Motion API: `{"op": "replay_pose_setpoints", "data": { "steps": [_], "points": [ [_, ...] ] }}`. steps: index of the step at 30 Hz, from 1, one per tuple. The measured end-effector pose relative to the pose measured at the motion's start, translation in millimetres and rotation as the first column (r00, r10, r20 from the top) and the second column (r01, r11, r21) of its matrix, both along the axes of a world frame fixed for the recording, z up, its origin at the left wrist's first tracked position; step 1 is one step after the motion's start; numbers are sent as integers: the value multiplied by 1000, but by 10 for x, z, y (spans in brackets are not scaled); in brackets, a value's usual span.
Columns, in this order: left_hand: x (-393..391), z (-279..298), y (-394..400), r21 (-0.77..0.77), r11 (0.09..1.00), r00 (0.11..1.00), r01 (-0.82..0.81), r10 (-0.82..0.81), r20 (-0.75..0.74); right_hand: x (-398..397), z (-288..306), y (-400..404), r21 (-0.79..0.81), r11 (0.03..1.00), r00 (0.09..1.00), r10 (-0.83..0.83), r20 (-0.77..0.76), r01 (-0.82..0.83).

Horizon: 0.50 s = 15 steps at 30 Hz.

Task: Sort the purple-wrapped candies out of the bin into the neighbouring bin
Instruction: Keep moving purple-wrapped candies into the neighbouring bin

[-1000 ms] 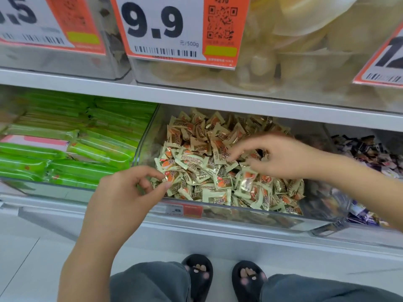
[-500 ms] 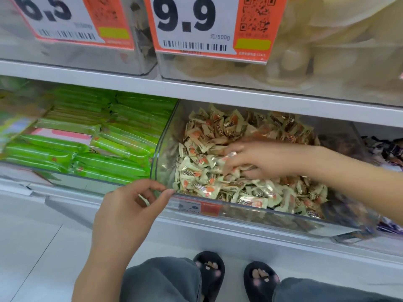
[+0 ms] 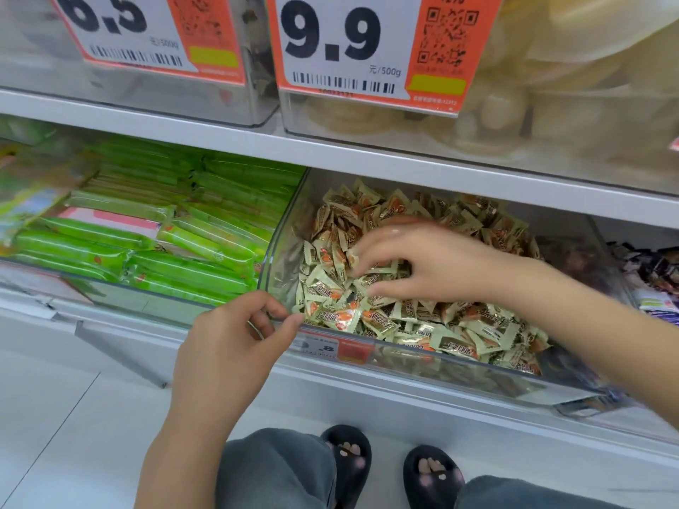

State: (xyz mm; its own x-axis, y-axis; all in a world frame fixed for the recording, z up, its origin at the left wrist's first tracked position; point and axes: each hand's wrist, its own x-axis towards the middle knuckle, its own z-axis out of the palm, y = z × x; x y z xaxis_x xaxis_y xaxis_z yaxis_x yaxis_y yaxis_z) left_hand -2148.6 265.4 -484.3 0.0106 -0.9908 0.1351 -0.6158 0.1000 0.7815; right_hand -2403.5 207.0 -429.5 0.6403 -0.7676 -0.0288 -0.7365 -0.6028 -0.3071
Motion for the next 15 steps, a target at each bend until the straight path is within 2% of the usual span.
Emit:
{"op": "replay_pose_setpoints", "data": {
  "steps": [1,3,5,6,10,13,15],
  "points": [
    [-9,-1,-1,-2,1000,1000,-7,7,0,184,-53,-58,-39,997,997,69,-42,-70],
    [-16,-10,-7,-11,1000,1000,-16,16,-1,471,-212,-148,-10,983,948,173,-266,-183],
    [-10,-20,-13,-17,1000,1000,-10,10,-1,604,-349,-194,49,978,858,200,-473,-201],
    [-7,-25,-17,-19,1000,1000,-4,4,2,604,-375,-209,42,977,843,203,-499,-210],
    [8,-19,8,-30,1000,1000,1,-1,15,317,-277,-284,-26,969,893,218,-395,-247],
    [-3,-1,21,-34,999,999,3,-2,34,-31,-198,-281,40,994,934,107,-341,-100],
    [-3,1,19,-33,999,1000,3,-2,30,-192,-163,-251,34,997,938,71,-339,-63]
  ]
}}
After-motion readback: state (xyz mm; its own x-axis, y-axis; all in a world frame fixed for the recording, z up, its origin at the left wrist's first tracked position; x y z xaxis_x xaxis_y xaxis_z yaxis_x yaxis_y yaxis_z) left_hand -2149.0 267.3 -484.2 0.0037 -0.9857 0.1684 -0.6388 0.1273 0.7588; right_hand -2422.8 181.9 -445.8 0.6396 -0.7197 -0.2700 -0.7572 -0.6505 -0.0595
